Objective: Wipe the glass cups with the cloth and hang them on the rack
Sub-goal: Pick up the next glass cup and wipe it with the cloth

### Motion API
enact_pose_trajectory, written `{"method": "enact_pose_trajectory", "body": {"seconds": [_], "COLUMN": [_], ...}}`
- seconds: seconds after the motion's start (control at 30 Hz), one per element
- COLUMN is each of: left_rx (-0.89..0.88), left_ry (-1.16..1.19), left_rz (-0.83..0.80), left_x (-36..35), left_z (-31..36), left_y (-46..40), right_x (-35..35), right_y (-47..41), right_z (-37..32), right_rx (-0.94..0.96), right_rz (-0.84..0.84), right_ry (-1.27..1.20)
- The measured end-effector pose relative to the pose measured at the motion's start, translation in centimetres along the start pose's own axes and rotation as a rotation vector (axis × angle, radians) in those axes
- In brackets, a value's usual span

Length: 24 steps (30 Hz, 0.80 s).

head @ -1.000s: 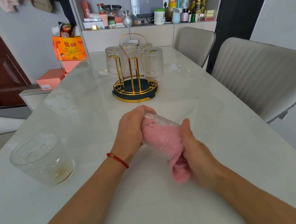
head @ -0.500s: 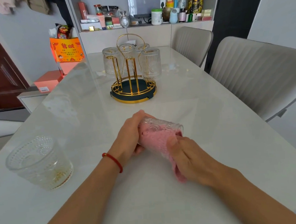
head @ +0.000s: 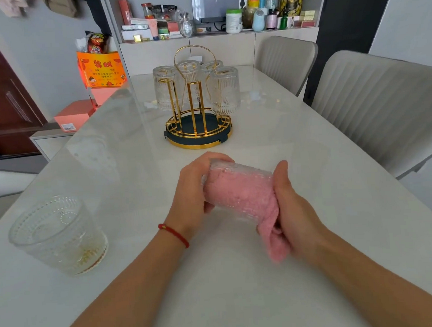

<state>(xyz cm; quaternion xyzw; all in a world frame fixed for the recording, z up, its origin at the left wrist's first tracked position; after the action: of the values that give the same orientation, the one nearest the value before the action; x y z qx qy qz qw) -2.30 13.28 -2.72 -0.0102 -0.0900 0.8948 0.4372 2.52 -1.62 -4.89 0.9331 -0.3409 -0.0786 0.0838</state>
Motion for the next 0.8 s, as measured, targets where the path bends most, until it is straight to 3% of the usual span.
{"method": "enact_pose_trajectory", "body": {"seconds": [0.07,0.17,0.3,0.37,0.47,0.6,0.63,0.73,0.8], "left_rx": [0.291,0.386,0.120,-0.023,-0.217,-0.368,-0.290,0.330,0.519], "left_ry": [0.016,-0.060,0.027,-0.027,-0.183,-0.210,-0.182,-0.004,-0.018], "left_rz": [-0.090,-0.011,0.275,0.365,0.385,0.319,0.296,0.111,-0.010], "left_x": [-0.2,0.3,2.2,3.5,4.2,3.4,3.2,2.4,1.7], "left_z": [-2.1,-2.1,0.8,1.7,2.1,3.1,2.9,-1.3,-2.8], "left_y": [0.2,0.6,0.3,0.1,-0.2,0.0,-0.5,-0.7,-0.2], "right_x": [-0.2,-1.8,-2.4,-2.0,-3.6,-3.9,-3.3,-1.9,-2.6], "right_y": [0.0,0.4,-1.4,-2.3,-3.1,-4.0,-4.1,-3.5,-2.6], "right_z": [-2.0,-3.1,-3.3,-1.9,-0.7,-0.8,-1.0,-2.0,-3.1], "right_rx": [0.278,0.433,0.212,-0.004,-0.153,-0.114,-0.086,0.084,0.301], "right_rz": [-0.009,-0.130,-0.108,-0.062,-0.164,-0.241,-0.219,-0.124,-0.112], "right_ry": [0.408,0.646,0.485,0.210,-0.378,-0.421,-0.345,0.110,0.359]}}
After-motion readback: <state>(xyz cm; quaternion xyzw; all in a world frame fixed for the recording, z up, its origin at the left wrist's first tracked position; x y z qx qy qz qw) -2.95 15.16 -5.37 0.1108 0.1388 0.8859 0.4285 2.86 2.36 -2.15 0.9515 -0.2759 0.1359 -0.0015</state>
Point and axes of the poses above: each hand's wrist, its own y-axis away from the middle knuckle, its own x-axis out of the back of the hand, z = x × y, the point moved 9 cm from there along -y, towards the middle knuckle, and after that the axes turned 2 degrees about -y, right-handed, at the moved point
